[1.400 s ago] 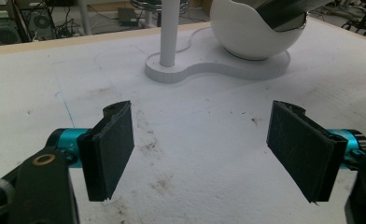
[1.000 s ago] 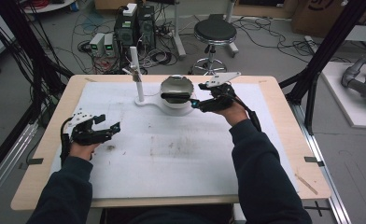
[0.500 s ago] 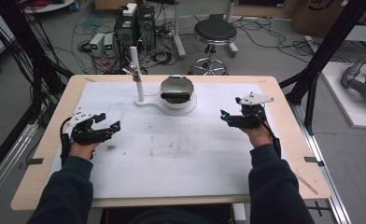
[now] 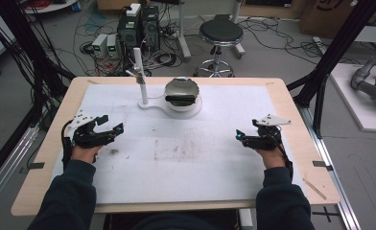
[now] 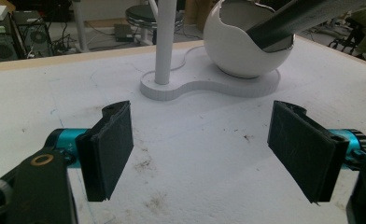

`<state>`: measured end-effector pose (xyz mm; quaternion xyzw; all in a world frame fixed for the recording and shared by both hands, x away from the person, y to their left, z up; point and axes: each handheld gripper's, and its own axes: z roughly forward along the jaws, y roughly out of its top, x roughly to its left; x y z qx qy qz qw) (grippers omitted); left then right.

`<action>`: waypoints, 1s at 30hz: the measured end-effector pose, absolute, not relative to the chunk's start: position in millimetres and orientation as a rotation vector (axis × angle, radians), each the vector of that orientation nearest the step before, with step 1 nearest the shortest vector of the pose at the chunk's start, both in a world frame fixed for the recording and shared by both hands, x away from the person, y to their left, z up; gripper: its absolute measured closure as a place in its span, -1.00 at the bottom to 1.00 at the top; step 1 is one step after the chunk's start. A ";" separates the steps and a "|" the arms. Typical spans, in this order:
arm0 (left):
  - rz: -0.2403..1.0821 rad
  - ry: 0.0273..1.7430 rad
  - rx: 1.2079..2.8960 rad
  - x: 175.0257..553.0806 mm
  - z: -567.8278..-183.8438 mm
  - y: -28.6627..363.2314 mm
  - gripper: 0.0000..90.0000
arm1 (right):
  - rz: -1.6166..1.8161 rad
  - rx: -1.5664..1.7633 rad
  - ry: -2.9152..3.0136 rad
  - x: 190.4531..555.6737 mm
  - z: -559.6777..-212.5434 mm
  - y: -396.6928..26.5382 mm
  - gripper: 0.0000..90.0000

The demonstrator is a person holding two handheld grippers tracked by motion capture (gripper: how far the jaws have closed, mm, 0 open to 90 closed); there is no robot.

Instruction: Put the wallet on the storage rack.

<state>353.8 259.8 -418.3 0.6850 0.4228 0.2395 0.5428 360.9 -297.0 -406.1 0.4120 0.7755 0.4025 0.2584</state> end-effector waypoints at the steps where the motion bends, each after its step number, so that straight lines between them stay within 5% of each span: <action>1: 0.572 1.001 1.630 353.3 -417.8 259.8 -0.50 | 1.096 1.109 2.095 360.2 -405.6 -296.9 -0.52; 30: 0.576 0.995 1.635 351.5 -417.2 258.4 -0.50 | 1.098 1.061 2.081 355.6 -404.4 -300.2 -0.52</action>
